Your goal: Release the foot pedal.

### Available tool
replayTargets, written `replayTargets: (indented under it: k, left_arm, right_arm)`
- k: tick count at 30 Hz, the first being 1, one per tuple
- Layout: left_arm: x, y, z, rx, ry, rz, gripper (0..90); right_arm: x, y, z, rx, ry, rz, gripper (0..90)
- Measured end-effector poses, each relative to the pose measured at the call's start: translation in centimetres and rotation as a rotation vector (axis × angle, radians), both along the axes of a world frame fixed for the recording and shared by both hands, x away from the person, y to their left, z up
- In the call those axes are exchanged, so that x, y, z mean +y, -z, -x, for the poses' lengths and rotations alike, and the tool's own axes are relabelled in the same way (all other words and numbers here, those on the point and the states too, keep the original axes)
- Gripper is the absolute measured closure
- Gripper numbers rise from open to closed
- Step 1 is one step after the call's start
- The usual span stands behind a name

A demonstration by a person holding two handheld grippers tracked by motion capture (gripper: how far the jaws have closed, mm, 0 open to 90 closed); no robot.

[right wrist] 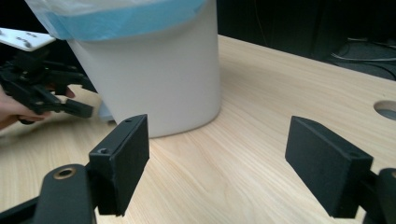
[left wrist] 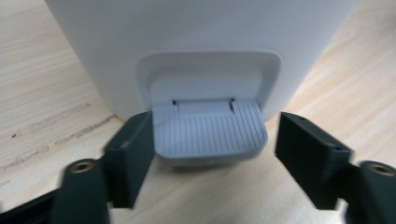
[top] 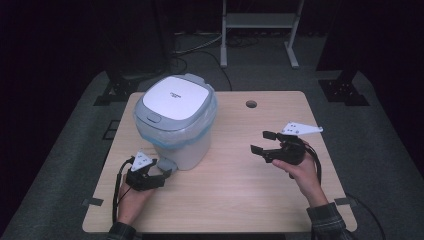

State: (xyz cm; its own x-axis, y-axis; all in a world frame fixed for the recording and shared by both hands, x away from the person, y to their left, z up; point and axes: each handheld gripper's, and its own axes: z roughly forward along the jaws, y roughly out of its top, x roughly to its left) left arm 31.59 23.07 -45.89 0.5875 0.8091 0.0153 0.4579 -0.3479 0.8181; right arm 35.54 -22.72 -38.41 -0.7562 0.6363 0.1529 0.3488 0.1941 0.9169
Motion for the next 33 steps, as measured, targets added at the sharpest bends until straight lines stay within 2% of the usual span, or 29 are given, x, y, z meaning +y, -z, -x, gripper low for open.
replayTargets:
  k: [1,5,10,11,13,17,19,26,31,33]
  left_arm:
    - [0.1,-0.1,0.3,0.007,0.003,-0.002,18.2]
    - [0.4,-0.4,0.7,0.025,0.015,0.009,9.9]
    - [0.6,-0.7,1.1,0.024,0.025,0.02,2.2]
    - [0.6,-0.8,1.3,0.022,0.034,0.014,1.8]
    - [0.7,-0.8,1.7,0.019,0.038,0.02,1.1]
    - [0.7,-0.8,2.1,0.02,0.048,0.013,1.1]
    - [0.7,-0.6,2.4,0.025,0.054,0.009,0.0]
    - [1.0,-0.2,3.7,0.007,0.078,-0.005,0.0]
    - [1.3,0.1,4.3,0.006,0.083,-0.028,0.0]
    - [1.4,0.3,4.7,0.011,0.086,-0.044,0.0]
  right_arm:
    - [-0.3,0.4,0.1,0.005,0.009,0.002,19.7]
    - [-0.7,1.0,0.2,0.014,0.023,0.013,18.9]
    - [-1.4,1.5,0.6,0.014,0.053,0.033,17.7]
    - [-1.6,1.8,0.9,0.006,0.087,0.072,16.8]
    - [-2.1,2.1,1.1,0.012,0.098,0.084,16.7]
    - [-2.9,2.7,1.4,0.023,0.114,0.088,16.5]
    - [-4.0,3.3,1.9,0.036,0.138,0.093,16.0]
    - [-6.2,4.4,3.2,0.048,0.181,0.102,15.6]
    - [-7.2,5.3,4.3,0.048,0.21,0.13,15.6]
    - [-7.7,5.9,4.8,0.065,0.22,0.143,15.6]
